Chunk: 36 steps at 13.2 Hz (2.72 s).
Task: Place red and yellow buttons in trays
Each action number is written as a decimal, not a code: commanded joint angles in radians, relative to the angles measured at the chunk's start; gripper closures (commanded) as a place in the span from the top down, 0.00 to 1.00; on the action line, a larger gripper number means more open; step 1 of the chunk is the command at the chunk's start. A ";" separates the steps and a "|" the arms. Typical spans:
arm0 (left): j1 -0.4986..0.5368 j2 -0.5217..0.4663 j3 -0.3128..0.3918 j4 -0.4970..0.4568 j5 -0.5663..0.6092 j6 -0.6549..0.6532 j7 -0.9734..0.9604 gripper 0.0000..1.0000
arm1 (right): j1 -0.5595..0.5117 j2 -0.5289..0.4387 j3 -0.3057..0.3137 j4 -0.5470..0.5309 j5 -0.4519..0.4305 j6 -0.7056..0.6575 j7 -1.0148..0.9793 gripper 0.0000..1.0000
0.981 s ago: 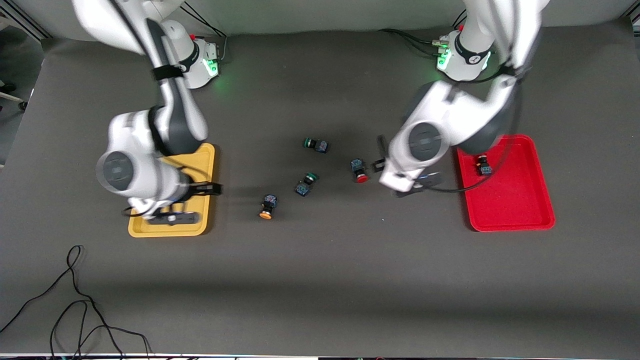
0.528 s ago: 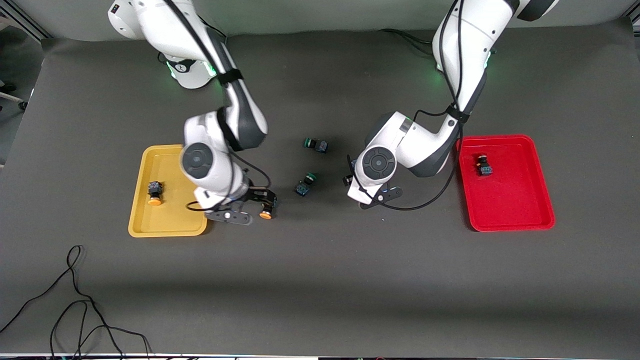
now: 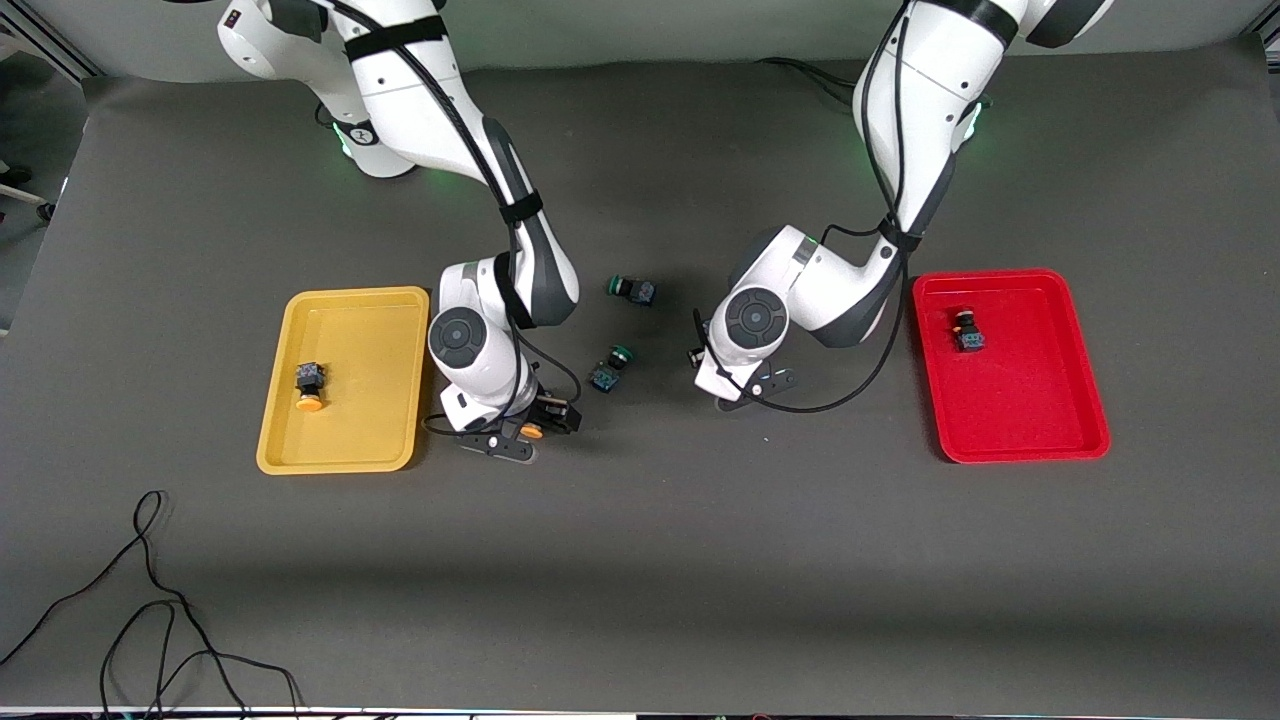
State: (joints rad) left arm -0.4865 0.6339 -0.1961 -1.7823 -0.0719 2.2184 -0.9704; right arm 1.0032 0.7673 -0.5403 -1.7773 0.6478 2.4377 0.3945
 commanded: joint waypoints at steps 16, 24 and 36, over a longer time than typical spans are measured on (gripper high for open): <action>0.687 -0.227 0.027 -0.052 0.251 -0.388 0.983 0.02 | -0.008 -0.226 -0.297 -0.056 -0.128 -0.439 -0.505 0.05; 0.743 -0.200 0.027 -0.184 0.258 -0.158 1.003 1.00 | -0.183 -0.069 -0.305 -0.110 -0.028 -0.430 -0.872 0.05; 0.726 -0.746 0.000 -0.061 0.119 -0.605 1.023 1.00 | -0.163 -0.125 -0.414 0.144 -0.068 -0.768 -0.754 1.00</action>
State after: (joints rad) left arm 0.2489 -0.0414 -0.2018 -1.7996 0.0608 1.6131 0.0422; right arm 0.8339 0.6612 -0.9115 -1.7398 0.6126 1.7976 -0.4043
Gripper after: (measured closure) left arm 0.000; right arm 0.000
